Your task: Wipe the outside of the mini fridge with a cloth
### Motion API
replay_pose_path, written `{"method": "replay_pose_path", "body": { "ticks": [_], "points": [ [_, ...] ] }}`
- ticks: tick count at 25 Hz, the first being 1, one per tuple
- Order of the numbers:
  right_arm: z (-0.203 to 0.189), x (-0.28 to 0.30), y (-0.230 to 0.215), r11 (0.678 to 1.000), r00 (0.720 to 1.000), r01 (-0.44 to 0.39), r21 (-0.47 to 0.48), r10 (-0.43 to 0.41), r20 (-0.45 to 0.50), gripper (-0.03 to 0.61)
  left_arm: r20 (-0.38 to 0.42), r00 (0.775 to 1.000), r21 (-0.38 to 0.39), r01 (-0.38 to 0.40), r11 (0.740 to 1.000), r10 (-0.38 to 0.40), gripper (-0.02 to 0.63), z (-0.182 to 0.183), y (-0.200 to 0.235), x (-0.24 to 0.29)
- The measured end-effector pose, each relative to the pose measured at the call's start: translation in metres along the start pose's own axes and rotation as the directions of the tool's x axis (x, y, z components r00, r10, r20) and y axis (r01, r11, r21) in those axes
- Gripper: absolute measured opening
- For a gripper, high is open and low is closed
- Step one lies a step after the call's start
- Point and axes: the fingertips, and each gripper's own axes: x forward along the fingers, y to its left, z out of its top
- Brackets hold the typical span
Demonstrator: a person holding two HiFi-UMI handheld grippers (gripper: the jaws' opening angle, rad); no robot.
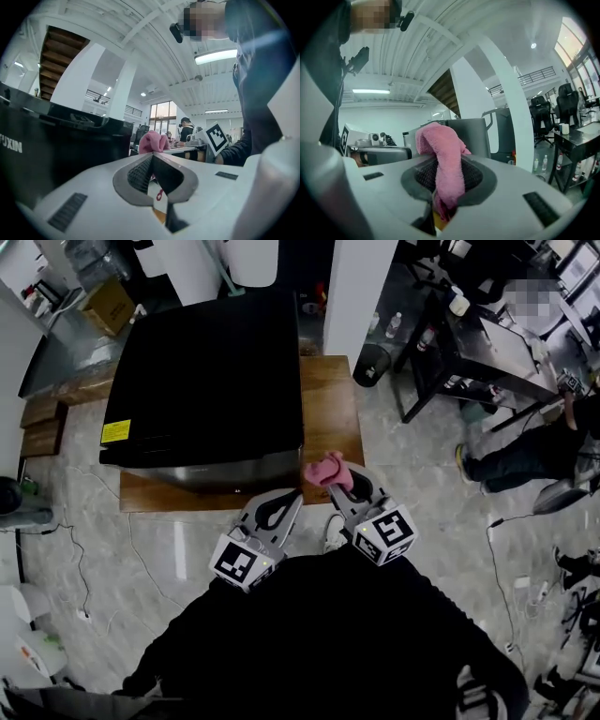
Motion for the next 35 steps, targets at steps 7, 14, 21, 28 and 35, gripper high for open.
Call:
{"method": "replay_pose_path", "body": {
  "ticks": [7,14,21,28,35],
  "points": [
    [0.011,0.004,-0.045,0.98,0.98,-0.199,0.031,0.198,0.013,0.078,-0.002,0.988,0.011,-0.158,0.987,0.158,0.006,0.003,-0.018,0.061],
    [0.018,0.021,-0.057,0.941,0.941,-0.337,0.028,0.337,0.016,0.078,0.034,0.953,0.015,-0.301,0.953,0.301,0.006,0.008,-0.02,0.088],
    [0.031,0.042,-0.041,0.89,0.889,-0.457,0.018,0.456,0.033,0.078,0.032,0.924,0.014,-0.383,0.924,0.382,0.006,0.01,-0.016,0.096],
    [0.029,0.058,-0.038,0.877,0.877,-0.48,-0.006,0.479,0.038,0.078,0.028,0.902,0.014,-0.432,0.902,0.432,0.006,0.008,-0.009,0.095],
    [0.031,0.083,-0.06,0.878,0.878,-0.478,0.008,0.477,0.047,0.078,0.032,0.892,0.023,-0.451,0.892,0.451,0.006,0.009,0.001,0.111]
  ]
}}
